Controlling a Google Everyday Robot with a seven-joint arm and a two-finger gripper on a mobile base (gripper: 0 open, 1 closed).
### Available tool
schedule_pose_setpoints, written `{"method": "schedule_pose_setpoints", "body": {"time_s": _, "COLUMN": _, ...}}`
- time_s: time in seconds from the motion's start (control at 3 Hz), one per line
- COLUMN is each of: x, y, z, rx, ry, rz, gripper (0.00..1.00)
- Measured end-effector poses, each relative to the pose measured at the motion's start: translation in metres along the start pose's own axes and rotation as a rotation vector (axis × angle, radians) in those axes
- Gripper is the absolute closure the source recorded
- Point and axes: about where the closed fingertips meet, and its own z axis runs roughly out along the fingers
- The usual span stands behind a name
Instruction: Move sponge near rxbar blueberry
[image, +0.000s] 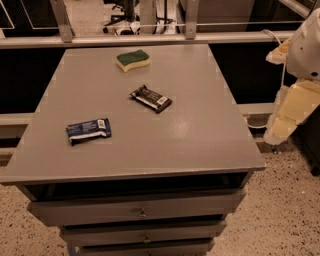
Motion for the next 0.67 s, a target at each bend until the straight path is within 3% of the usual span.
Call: {"method": "schedule_pose_setpoints", "body": {"time_s": 0.67, "x": -0.024, "y": -0.046, "z": 0.031, "rx": 0.075, "ry": -0.342, "rz": 0.103, "gripper": 0.00}}
